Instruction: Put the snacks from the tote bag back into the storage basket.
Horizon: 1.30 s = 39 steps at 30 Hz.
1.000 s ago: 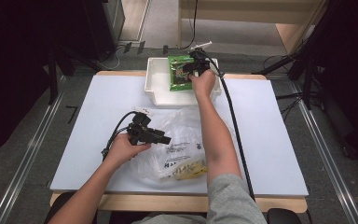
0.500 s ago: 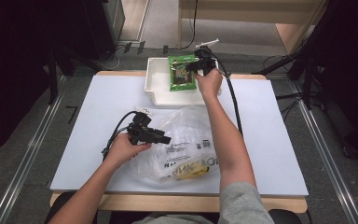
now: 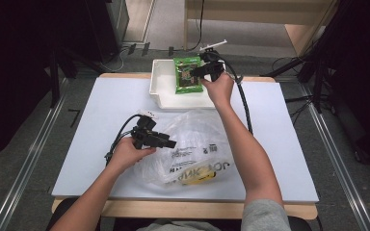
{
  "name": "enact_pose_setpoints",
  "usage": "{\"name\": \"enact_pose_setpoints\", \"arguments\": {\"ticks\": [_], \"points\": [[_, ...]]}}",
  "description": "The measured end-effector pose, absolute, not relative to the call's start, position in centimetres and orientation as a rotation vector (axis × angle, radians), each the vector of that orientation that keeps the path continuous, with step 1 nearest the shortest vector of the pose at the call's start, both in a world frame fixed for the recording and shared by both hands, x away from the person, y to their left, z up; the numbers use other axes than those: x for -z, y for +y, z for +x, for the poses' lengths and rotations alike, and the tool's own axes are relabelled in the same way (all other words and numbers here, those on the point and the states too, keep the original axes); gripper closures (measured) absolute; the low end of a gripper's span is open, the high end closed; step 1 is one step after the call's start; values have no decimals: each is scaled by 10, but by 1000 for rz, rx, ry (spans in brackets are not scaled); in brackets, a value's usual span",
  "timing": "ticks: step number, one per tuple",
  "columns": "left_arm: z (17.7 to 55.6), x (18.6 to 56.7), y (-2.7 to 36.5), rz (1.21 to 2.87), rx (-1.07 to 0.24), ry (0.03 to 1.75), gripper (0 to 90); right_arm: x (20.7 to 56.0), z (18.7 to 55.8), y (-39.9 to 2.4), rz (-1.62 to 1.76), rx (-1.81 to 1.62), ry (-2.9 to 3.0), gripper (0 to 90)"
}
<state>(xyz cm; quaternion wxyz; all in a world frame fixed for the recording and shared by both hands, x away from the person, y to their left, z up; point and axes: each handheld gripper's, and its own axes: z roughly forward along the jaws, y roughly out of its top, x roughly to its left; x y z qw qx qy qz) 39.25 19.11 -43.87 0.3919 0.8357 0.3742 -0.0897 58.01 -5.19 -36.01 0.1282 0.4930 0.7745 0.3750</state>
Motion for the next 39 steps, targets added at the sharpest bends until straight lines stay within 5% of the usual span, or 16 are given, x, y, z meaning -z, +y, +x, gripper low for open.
{"name": "enact_pose_setpoints", "arguments": {"ticks": [39], "points": [[391, 436, 190, 2147, 179, 956, 434, 378, 452, -89, 1245, -1230, 2364, 445]]}}
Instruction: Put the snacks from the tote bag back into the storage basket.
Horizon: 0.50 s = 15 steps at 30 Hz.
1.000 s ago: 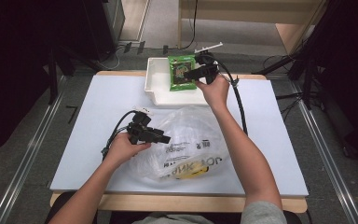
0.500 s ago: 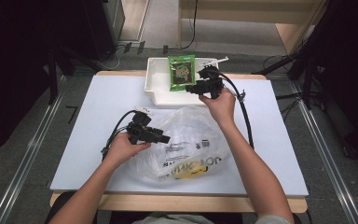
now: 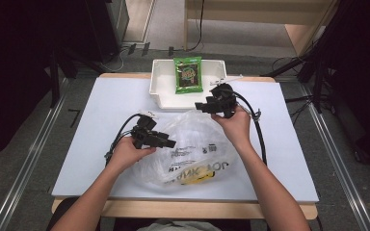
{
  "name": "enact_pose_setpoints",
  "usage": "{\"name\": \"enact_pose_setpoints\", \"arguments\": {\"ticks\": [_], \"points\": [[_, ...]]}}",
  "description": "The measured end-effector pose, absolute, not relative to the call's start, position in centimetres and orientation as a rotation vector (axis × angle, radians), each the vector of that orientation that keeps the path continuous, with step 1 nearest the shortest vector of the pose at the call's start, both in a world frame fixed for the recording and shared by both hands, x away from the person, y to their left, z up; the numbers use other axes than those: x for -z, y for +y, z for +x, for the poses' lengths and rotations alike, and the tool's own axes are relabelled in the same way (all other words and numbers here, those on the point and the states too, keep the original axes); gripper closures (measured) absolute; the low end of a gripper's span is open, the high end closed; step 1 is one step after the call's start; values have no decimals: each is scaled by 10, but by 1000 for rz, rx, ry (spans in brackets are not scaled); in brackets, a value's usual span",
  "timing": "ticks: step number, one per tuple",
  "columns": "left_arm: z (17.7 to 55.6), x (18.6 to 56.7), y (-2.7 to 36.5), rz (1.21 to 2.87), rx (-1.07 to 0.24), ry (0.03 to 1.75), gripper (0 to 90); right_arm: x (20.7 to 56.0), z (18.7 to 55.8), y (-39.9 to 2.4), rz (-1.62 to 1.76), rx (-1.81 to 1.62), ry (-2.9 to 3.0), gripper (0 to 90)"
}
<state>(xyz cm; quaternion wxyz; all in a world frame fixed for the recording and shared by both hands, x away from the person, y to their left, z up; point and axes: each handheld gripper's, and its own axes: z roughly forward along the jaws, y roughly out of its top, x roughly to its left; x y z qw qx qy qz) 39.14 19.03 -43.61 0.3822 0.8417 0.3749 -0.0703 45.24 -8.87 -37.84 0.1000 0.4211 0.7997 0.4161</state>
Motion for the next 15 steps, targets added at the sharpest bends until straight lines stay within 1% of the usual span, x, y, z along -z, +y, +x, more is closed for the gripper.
{"name": "enact_pose_setpoints", "arguments": {"ticks": [15], "points": [[391, 436, 190, 2144, 177, 960, 433, 394, 412, -104, 1231, -1231, 2407, 446]]}}
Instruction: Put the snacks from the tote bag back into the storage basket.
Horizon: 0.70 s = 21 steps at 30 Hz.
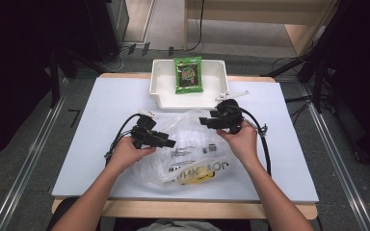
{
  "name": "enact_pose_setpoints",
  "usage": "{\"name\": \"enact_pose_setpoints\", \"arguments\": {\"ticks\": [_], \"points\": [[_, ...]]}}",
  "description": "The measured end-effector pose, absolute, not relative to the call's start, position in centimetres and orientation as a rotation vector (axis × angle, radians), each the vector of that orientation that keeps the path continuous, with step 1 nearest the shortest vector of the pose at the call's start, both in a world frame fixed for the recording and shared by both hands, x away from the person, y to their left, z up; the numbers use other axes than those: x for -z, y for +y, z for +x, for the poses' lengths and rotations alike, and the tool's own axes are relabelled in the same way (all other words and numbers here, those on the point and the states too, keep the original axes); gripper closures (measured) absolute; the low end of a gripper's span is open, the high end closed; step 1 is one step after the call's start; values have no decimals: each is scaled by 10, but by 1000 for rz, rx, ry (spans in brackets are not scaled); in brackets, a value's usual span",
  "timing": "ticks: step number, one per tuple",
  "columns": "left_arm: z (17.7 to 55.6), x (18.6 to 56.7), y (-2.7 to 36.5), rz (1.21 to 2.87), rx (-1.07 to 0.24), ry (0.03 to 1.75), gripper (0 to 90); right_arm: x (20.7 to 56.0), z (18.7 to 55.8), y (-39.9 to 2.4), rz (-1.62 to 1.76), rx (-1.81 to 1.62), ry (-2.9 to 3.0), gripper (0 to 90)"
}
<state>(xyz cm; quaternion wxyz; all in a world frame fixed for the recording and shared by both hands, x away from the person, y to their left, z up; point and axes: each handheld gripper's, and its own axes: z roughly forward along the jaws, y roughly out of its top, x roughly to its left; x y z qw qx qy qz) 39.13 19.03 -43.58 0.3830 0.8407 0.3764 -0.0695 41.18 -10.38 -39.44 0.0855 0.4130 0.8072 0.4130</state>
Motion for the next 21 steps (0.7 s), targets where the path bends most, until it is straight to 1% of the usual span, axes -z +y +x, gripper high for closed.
{"name": "enact_pose_setpoints", "arguments": {"ticks": [13, 21], "points": [[391, 436, 190, 2147, 180, 954, 433, 409, 382, -109, 1213, -1238, 2426, 445], [391, 436, 190, 2149, 179, 950, 433, 422, 371, -109, 1211, -1236, 2435, 445]]}}
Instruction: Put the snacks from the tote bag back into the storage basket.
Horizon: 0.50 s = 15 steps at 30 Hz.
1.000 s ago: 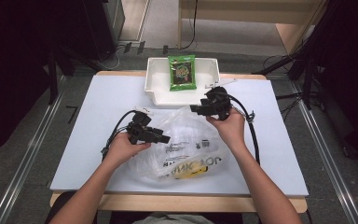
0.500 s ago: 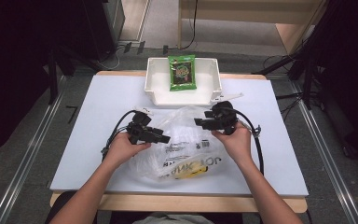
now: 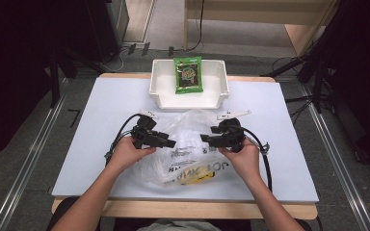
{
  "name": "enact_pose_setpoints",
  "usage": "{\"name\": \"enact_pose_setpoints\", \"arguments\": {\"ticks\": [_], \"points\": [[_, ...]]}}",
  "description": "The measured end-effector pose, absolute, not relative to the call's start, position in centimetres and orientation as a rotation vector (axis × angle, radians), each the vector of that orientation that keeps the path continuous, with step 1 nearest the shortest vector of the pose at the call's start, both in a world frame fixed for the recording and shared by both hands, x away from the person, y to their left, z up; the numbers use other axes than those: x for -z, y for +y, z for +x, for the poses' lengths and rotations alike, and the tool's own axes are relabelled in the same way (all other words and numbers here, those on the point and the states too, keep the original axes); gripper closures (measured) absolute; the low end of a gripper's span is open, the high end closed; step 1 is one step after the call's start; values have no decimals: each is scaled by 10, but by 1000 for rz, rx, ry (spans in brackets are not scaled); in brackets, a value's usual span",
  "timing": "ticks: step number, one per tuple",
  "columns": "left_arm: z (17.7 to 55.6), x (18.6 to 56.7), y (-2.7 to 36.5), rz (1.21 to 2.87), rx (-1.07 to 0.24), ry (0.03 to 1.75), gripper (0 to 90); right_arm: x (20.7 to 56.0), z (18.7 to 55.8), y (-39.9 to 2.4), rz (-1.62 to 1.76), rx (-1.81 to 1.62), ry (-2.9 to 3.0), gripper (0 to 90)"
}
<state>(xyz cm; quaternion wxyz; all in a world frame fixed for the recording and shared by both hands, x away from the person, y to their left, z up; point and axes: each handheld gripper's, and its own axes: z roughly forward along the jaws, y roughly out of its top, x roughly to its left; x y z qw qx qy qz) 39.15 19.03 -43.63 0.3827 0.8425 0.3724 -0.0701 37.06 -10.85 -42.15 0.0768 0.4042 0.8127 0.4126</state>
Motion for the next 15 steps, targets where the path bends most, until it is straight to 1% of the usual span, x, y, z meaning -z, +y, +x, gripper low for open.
{"name": "enact_pose_setpoints", "arguments": {"ticks": [15], "points": [[388, 434, 188, 2153, 173, 931, 432, 433, 362, -109, 1182, -1226, 2456, 436]]}}
